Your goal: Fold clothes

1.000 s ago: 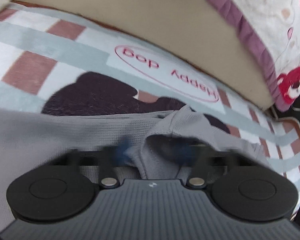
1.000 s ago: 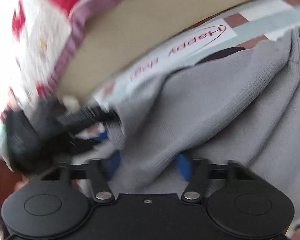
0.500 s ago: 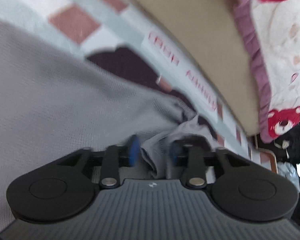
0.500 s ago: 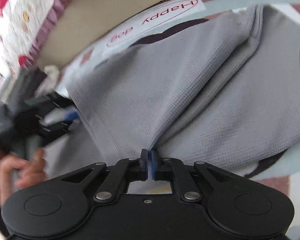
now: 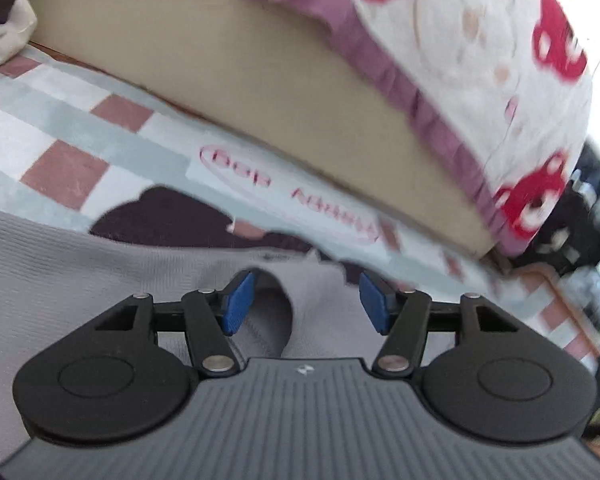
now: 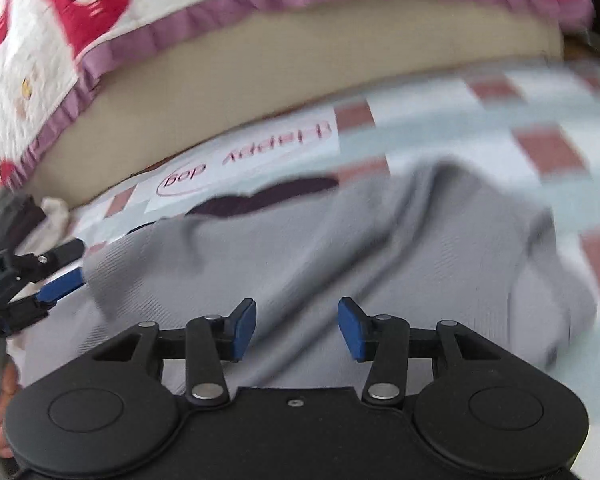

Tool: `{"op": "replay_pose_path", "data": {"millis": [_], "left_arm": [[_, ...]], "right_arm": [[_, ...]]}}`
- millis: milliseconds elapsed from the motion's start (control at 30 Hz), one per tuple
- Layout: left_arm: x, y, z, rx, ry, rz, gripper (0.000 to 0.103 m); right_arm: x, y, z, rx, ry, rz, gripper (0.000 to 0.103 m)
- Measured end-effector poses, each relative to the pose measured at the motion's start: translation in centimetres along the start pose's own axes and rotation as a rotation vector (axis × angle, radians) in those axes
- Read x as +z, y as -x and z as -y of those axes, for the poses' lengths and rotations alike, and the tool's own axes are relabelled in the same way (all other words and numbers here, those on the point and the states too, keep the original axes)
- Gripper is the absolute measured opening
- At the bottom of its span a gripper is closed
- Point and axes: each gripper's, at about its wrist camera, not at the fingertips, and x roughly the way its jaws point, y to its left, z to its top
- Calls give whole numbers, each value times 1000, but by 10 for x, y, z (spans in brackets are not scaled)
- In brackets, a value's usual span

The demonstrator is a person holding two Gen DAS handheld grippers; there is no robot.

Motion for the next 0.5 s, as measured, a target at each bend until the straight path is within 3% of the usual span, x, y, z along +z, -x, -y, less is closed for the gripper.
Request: {"op": "replay_pose_path", "data": {"millis": [100, 167, 200, 267, 333, 367, 500], "left_arm": [[2, -19, -5, 169, -5, -40, 54], [6, -29, -14, 308, -3, -56, 54], [8, -30, -19, 346, 5, -57, 54], [13, -24, -30, 361, 34, -47, 53], [14, -8, -30, 339, 56, -28, 52], [14, 3, -28, 300, 62, -12, 52], [4, 22, 1, 66, 34, -69, 56]], "right_arm": [[8, -20, -18, -67, 229, 48, 59], [9, -32, -16, -131, 272, 38, 57], [7, -25, -6, -135, 226, 42, 41], [3, -11, 13, -144, 133, 51, 32], [0, 4, 32, -152, 40, 60, 24], [-2, 11, 42, -156, -7, 64, 37], [-10, 39, 80, -171, -193, 81, 56]]}}
